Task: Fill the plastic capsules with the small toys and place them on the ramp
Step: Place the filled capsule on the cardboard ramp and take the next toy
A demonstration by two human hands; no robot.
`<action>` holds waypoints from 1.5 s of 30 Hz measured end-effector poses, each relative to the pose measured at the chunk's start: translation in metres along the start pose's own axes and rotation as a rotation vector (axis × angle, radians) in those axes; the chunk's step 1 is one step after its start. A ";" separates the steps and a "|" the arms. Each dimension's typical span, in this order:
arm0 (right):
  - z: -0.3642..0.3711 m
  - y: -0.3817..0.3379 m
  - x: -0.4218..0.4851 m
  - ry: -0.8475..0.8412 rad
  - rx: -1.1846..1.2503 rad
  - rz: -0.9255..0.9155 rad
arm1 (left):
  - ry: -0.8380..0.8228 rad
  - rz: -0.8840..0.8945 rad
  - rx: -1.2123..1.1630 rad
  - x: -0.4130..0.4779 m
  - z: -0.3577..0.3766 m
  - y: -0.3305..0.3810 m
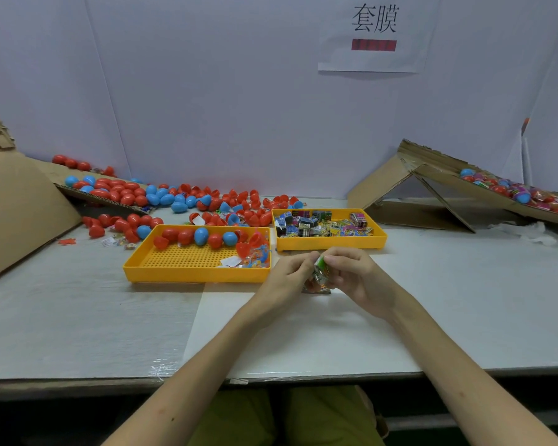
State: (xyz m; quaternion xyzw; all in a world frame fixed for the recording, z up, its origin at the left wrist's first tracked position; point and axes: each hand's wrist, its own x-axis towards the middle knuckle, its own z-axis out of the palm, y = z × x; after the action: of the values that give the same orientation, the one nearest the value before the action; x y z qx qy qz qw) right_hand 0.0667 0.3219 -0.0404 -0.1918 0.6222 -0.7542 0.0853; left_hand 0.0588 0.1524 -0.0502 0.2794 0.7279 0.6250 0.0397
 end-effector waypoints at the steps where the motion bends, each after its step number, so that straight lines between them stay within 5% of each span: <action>1: 0.000 0.000 0.000 0.000 0.001 0.000 | 0.009 -0.011 0.003 0.000 0.000 0.000; 6: 0.001 -0.003 -0.001 0.040 0.008 0.006 | 0.092 -0.046 0.025 0.004 -0.001 -0.003; 12: -0.001 -0.007 -0.004 0.103 0.158 -0.005 | 0.338 0.185 0.152 0.003 -0.006 -0.005; 23: -0.001 -0.010 -0.003 0.270 0.219 -0.003 | 0.413 0.147 0.388 0.016 -0.049 0.015; 26: -0.003 -0.008 -0.002 0.264 0.215 -0.032 | 0.499 -0.034 0.787 0.029 -0.092 0.008; 31: -0.007 -0.004 0.002 0.250 0.162 -0.025 | 0.266 -0.418 1.226 0.033 -0.138 -0.012; 36: -0.007 -0.004 0.002 0.261 0.141 -0.045 | 0.408 -0.318 1.081 0.031 -0.139 -0.015; 39: -0.005 -0.006 0.001 0.281 0.160 -0.072 | 0.499 -0.150 0.730 0.024 -0.126 -0.002; 42: -0.004 -0.007 0.000 0.290 0.163 -0.087 | 0.324 -0.131 0.098 0.016 -0.099 0.021; 45: -0.005 -0.006 0.001 0.351 0.170 -0.075 | 0.144 -0.109 -0.135 0.011 -0.072 0.025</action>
State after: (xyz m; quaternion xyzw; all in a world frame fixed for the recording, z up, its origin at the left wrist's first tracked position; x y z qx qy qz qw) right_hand 0.0643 0.3268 -0.0350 -0.0725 0.5540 -0.8286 -0.0370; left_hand 0.0293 0.0952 -0.0083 0.1907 0.6990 0.6881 0.0401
